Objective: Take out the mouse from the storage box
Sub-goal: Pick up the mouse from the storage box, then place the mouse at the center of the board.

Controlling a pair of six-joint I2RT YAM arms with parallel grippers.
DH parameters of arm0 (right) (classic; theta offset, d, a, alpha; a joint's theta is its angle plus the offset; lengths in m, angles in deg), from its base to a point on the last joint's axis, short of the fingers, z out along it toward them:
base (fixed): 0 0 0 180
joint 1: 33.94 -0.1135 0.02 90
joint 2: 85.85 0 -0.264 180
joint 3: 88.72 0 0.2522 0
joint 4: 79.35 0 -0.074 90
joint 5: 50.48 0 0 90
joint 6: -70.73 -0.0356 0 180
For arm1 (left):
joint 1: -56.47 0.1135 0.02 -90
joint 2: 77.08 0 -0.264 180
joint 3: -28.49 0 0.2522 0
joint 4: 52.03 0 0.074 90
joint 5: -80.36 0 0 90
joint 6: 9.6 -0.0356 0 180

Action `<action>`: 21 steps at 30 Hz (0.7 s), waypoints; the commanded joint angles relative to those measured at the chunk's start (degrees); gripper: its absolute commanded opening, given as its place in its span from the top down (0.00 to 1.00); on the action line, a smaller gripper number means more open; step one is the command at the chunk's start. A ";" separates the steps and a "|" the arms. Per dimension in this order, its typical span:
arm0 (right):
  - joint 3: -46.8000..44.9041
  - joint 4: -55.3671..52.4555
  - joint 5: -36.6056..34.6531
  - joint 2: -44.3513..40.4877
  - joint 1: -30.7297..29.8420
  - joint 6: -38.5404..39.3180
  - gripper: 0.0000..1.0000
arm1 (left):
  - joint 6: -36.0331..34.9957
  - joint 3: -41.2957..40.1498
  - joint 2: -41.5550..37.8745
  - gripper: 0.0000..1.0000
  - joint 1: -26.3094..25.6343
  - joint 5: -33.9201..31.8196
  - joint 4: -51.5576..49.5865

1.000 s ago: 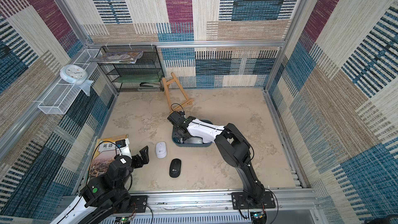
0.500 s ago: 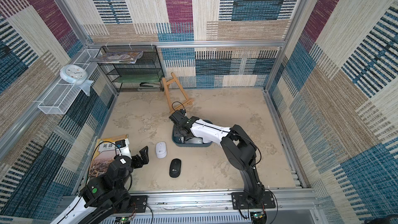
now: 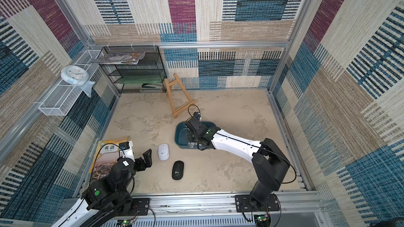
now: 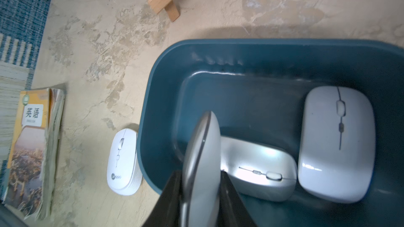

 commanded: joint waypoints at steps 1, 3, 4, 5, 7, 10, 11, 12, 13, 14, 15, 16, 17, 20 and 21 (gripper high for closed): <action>-3.09 4.39 1.86 -3.08 -0.52 -2.26 0.73 | -0.93 -0.18 0.11 0.01 0.05 0.71 2.18; -5.73 5.52 1.86 -5.57 -1.12 -3.21 0.73 | -0.96 -0.27 0.17 0.01 0.04 0.75 2.35; -6.94 5.87 1.86 -6.68 -1.39 -3.80 0.73 | -0.89 -0.34 0.17 0.01 0.10 0.67 2.35; -8.40 6.22 1.65 -8.08 -1.76 -4.76 0.74 | -0.77 -0.30 0.30 0.01 0.04 0.51 2.35; -11.62 7.66 1.35 -10.88 -2.76 -6.68 0.74 | -0.76 -0.31 0.50 0.01 0.06 0.48 2.52; -15.84 9.37 0.38 -14.55 -4.60 -9.31 0.74 | -0.76 -0.27 0.72 0.01 0.11 0.57 2.44; -17.16 9.76 0.22 -15.62 -5.13 -10.14 0.74 | -0.81 -0.31 0.73 0.01 0.04 0.65 2.54; -18.33 10.15 0.11 -16.39 -5.70 -10.90 0.74 | -0.84 -0.30 0.71 0.01 0.04 0.74 2.61; -19.14 10.42 0.07 -17.05 -6.22 -11.40 0.74 | -0.87 -0.36 0.70 0.01 0.04 0.75 2.70; -19.94 10.30 -0.36 -17.57 -6.89 -11.98 0.74 | -0.93 -0.33 0.75 0.01 0.06 0.81 2.79; -20.58 10.14 -0.70 -18.08 -7.42 -12.44 0.74 | -0.85 -0.35 0.70 0.01 0.09 0.90 2.79; -21.10 10.02 -1.00 -18.42 -7.80 -12.69 0.74 | -0.93 -0.36 0.79 0.01 0.06 0.85 2.88; -21.76 9.92 -1.18 -18.95 -8.24 -13.04 0.74 | -0.85 -0.33 0.87 0.01 0.09 0.84 2.87; -24.10 10.89 -0.72 -20.44 -8.99 -13.78 0.74 | -0.86 -0.36 1.02 0.01 0.04 0.84 2.79; -24.91 11.58 -0.37 -20.80 -9.22 -13.97 0.74 | -0.76 -0.34 0.94 0.01 0.06 0.84 2.86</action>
